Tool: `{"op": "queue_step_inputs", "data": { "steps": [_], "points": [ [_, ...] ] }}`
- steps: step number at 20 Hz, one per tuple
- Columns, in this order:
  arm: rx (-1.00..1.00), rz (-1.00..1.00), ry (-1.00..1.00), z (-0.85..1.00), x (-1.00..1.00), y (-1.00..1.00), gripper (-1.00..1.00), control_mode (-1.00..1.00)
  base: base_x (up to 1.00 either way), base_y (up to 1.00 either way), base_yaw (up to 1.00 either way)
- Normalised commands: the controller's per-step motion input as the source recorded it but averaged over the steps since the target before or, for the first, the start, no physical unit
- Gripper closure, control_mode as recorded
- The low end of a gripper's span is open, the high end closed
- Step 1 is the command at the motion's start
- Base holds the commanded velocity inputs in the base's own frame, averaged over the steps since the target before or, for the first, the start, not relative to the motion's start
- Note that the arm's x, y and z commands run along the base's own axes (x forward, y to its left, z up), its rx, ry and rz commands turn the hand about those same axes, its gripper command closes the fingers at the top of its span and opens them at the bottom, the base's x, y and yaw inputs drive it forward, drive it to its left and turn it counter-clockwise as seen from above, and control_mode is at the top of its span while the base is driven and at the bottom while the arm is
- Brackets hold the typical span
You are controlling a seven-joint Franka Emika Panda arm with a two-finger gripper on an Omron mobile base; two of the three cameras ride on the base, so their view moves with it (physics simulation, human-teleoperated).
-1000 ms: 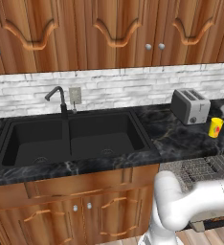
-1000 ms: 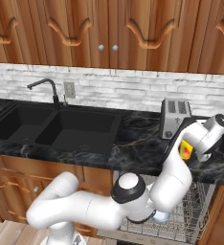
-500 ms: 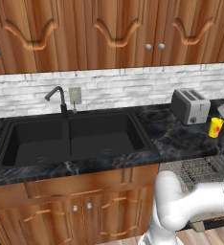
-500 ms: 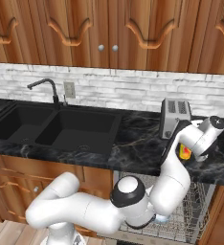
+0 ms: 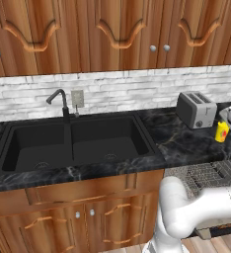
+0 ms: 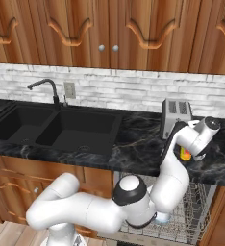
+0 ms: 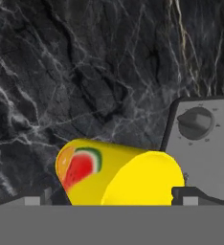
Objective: Pick up the cup and bowl from the counter, place them in the dishwasher, and close the dishwasher door.
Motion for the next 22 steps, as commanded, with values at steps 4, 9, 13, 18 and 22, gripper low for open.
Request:
{"op": "queue_step_inputs", "data": {
  "steps": [4,9,13,18,22],
  "points": [
    [0.0,0.04,-0.01,-0.16,0.03,0.0,-1.0,-1.0,0.0,0.0,0.0],
    [0.0,0.06,-0.01,-0.27,0.0,0.0,1.0,-1.0,0.0,0.0,0.0],
    [0.0,0.04,-0.02,-0.17,0.0,0.0,1.0,-1.0,0.0,0.0,0.0],
    [0.0,0.03,-0.01,-0.08,0.0,0.0,1.0,-1.0,0.0,0.0,0.0],
    [0.01,0.01,-0.07,0.01,-0.14,0.0,1.0,-1.0,0.0,0.0,0.0]
  ]
}}
